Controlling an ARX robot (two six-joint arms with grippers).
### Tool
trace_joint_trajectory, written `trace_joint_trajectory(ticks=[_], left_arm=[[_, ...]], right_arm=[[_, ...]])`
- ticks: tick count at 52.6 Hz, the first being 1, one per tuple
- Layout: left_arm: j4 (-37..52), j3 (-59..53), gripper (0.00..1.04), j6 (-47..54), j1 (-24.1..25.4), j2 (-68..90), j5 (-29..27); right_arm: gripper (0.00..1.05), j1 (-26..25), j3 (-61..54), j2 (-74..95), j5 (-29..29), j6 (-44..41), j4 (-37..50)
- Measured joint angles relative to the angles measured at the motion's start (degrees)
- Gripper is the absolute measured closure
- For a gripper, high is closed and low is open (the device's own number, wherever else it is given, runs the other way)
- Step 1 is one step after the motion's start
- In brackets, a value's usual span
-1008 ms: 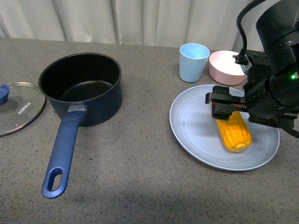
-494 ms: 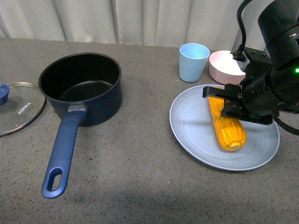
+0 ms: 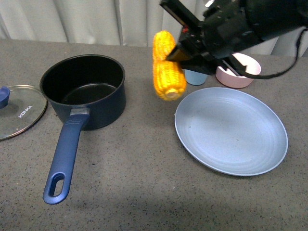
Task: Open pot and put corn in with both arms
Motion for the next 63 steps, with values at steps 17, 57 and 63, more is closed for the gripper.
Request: trace_joint_trajectory(ticks=[17, 57, 63], left_arm=[[0.0, 0.0, 0.06, 0.0, 0.0, 0.0, 0.0], [0.0, 0.0, 0.06, 0.0, 0.0, 0.0, 0.0], [0.0, 0.0, 0.06, 0.0, 0.0, 0.0, 0.0]], right_arm=[[0.98, 7.5, 17.4, 10.9, -1.9, 5.6, -4.5], [0.34, 12.9, 33.1, 19.5, 0.7, 5.0, -10.9], [0.13, 12.4, 31.1, 19.1, 1.4, 5.0, -9.3]])
